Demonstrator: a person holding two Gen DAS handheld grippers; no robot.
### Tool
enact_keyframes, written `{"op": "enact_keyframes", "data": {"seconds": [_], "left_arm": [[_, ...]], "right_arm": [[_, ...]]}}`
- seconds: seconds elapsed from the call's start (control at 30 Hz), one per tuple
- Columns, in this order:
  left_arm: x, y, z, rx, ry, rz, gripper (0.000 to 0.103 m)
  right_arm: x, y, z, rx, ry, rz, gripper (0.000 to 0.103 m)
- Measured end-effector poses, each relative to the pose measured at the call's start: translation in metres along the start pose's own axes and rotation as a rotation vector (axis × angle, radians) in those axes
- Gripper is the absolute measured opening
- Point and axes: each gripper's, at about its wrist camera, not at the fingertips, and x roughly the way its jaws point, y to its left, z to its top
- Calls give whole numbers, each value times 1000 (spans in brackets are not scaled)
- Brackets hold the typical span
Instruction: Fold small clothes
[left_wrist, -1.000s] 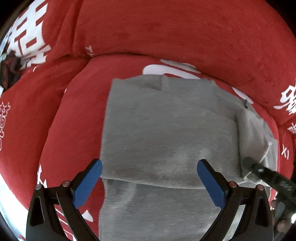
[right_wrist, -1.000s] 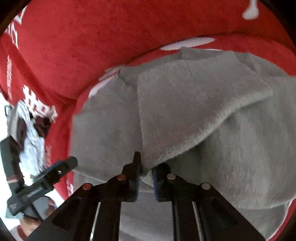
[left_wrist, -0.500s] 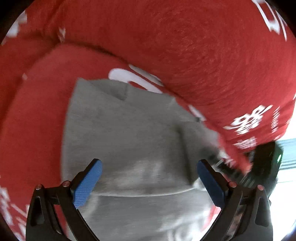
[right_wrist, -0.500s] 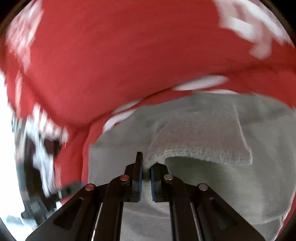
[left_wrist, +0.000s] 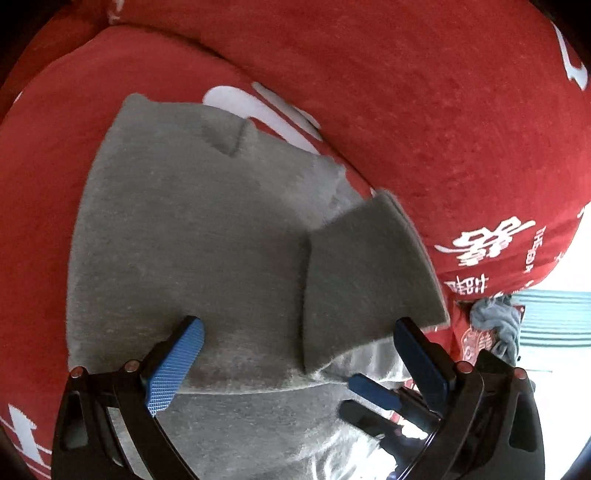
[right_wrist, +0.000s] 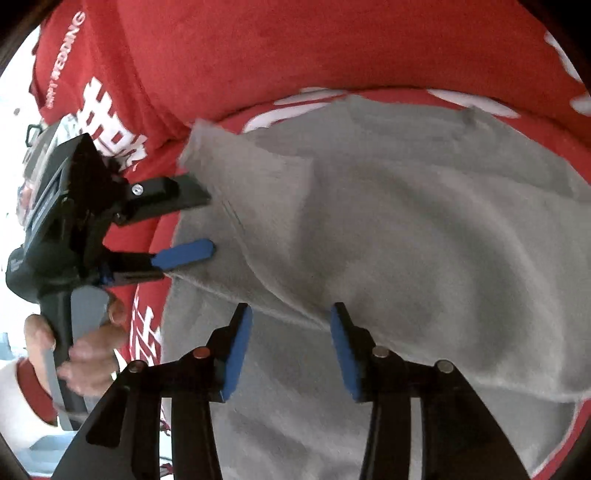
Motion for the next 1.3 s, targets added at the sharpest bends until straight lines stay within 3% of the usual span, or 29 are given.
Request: {"op": "enact_keyframes", "data": {"seconds": [0.27, 0.43, 0.5, 0.57, 0.63, 0.67, 0.7, 0.8, 0.9, 1.1, 1.3], "left_arm": [[-4, -17, -2, 30, -14, -41, 103], [10, -9, 3, 12, -8, 47, 103], [11, -5, 5, 0, -27, 95, 88], [12, -1, 7, -10, -30, 148, 37], [10, 5, 7, -14, -35, 167, 8], [6, 5, 5, -10, -47, 167, 8], [1, 3, 3, 7, -67, 167, 8], [-8, -12, -9, 96, -92, 190, 8], [0, -12, -20, 127, -64, 213, 8], [10, 2, -30, 96, -65, 261, 8], [-3, 2, -35, 175, -55, 401, 12]], "right_arm": [[-66, -121, -53, 436, -105, 4, 48], [-86, -175, -81, 674, -209, 69, 48], [-88, -192, -86, 777, -265, 106, 48], [-87, -205, -87, 864, -316, 140, 48], [-88, -212, -88, 917, -341, 166, 42], [-88, -207, -81, 929, -342, 140, 13], [-91, -207, -79, 913, -342, 120, 6], [-110, -196, -65, 748, -347, 55, 6], [-117, -193, -61, 621, -314, -25, 6], [-94, -209, -66, 585, -257, -54, 4], [-94, -199, -66, 552, -222, -88, 10]]}}
